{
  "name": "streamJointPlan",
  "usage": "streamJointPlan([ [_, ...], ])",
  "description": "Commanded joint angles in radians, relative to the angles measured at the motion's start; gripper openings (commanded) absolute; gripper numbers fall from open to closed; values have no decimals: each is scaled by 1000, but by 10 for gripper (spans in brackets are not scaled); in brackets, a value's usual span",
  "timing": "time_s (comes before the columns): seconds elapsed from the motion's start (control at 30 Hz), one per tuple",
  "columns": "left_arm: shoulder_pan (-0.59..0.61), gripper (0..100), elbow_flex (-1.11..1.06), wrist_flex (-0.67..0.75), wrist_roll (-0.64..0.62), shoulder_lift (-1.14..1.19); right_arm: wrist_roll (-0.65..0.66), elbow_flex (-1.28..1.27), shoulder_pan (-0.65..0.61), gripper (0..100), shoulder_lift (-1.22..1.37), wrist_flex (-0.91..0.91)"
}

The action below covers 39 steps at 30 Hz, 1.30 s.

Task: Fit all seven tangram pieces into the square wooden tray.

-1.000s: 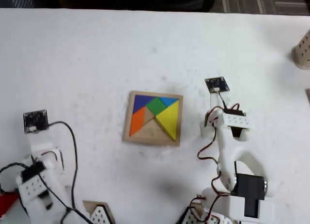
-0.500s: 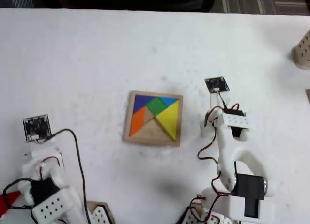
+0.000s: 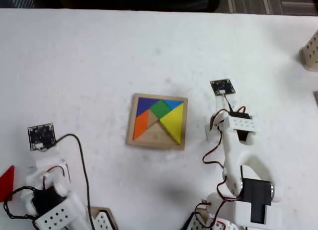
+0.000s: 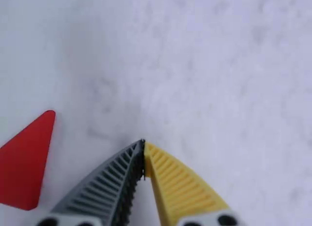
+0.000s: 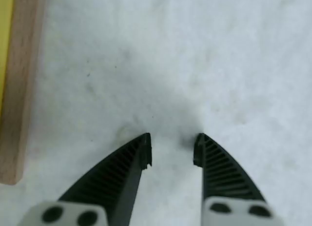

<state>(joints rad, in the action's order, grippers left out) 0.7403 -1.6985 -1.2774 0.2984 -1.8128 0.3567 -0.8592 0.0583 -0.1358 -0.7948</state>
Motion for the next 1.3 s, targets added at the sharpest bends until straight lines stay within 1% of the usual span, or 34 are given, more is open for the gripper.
streamJointPlan([
  [0.0, -13, 24, 5, -8, -9, -12, 11, 5, -27, 138, -21, -7],
  [0.67, -10, 24, 5, -9, -6, -12, 11, 0, -21, 138, -27, -12],
  [0.77, -8, 26, 40, -9, -5, -12, 11, 0, -21, 138, -27, -12],
  [0.83, 31, 25, 83, -11, -5, -12, 11, 0, -21, 138, -27, -12],
  [1.0, 231, 26, 218, 20, -3, -12, 12, 0, -22, 138, -25, -10],
  [1.03, 248, 27, 239, 43, 15, -12, 12, 0, -22, 138, -25, -10],
  [1.07, 263, 27, 250, 81, 68, -12, 12, 0, -22, 138, -25, -8],
  [1.17, 317, 27, 238, 169, 344, -12, 12, 0, -25, 138, -25, -8],
  [1.23, 358, 27, 172, 210, 522, -12, 12, 3, -27, 138, -24, -8],
  [1.27, 383, 25, 130, 247, 591, -12, 12, 3, -27, 138, -24, -8],
])
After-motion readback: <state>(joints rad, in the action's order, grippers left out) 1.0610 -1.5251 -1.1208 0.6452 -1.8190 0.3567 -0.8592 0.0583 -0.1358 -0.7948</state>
